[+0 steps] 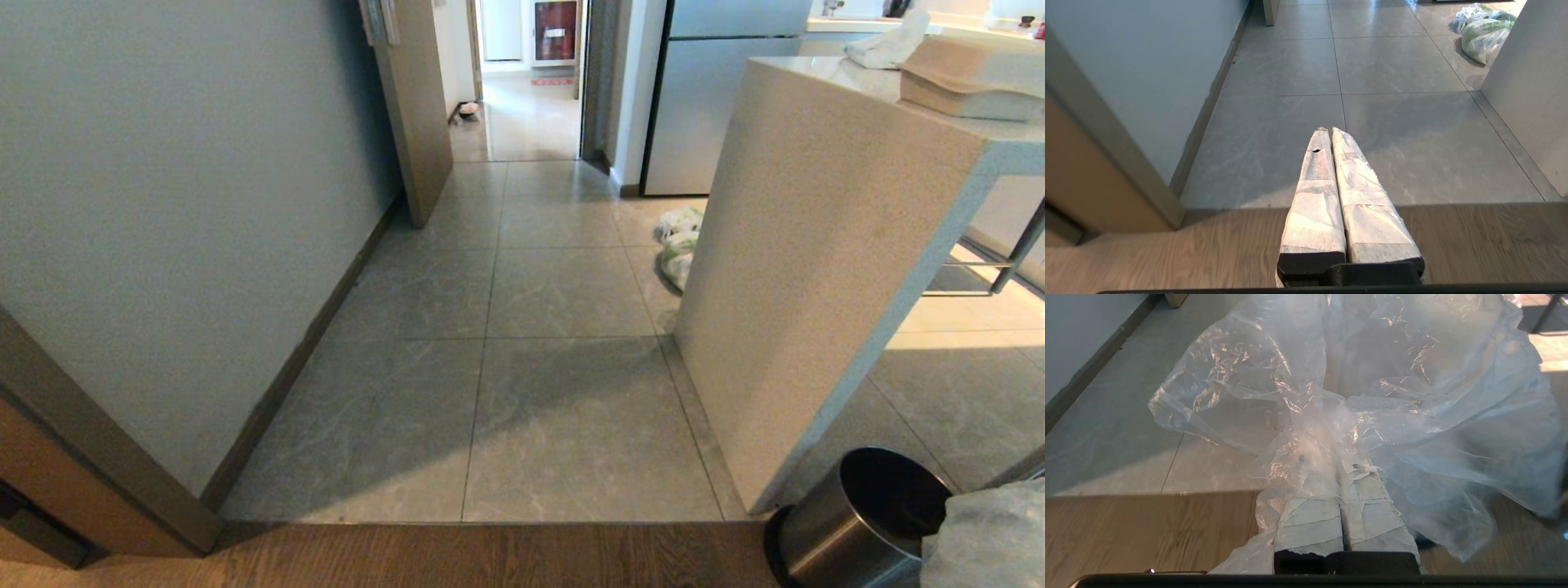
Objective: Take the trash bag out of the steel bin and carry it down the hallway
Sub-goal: Put the trash bag at the door
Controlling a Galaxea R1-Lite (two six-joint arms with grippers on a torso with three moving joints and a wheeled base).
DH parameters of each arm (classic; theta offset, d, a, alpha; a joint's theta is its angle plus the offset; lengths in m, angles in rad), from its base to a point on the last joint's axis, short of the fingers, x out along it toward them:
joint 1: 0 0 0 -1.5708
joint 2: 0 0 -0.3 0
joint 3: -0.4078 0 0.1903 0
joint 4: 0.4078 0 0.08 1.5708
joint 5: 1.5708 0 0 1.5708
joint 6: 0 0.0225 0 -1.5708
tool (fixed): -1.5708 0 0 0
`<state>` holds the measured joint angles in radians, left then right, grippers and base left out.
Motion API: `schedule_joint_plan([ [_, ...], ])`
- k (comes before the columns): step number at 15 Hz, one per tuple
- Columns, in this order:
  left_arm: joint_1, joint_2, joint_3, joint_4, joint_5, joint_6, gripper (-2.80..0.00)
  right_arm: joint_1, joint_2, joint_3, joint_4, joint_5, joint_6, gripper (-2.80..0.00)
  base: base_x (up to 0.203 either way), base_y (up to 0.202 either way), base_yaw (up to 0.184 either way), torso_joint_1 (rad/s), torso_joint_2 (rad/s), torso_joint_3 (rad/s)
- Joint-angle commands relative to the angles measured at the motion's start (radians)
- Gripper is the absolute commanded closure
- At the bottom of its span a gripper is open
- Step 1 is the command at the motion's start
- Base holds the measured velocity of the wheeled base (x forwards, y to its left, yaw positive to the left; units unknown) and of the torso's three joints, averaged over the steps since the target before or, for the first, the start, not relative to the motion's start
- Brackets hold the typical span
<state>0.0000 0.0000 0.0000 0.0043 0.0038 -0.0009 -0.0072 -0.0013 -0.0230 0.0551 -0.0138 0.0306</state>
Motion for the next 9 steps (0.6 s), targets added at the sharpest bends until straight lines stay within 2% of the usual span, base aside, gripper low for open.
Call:
schedule_joint_plan([
  [1,0.000,0.000,0.000,0.000,0.001,-0.001,0.00,0.000,0.001,0.000,0.000,0.000,0.000,0.00,0.192,0.000,0.004,0.007,0.01,0.007],
  [9,0.000,0.000,0.000,0.000,0.001,-0.001,0.00,-0.001,0.000,0.000,0.001,0.000,0.000,0.00,0.190,0.000,0.000,0.001,0.00,0.000],
])
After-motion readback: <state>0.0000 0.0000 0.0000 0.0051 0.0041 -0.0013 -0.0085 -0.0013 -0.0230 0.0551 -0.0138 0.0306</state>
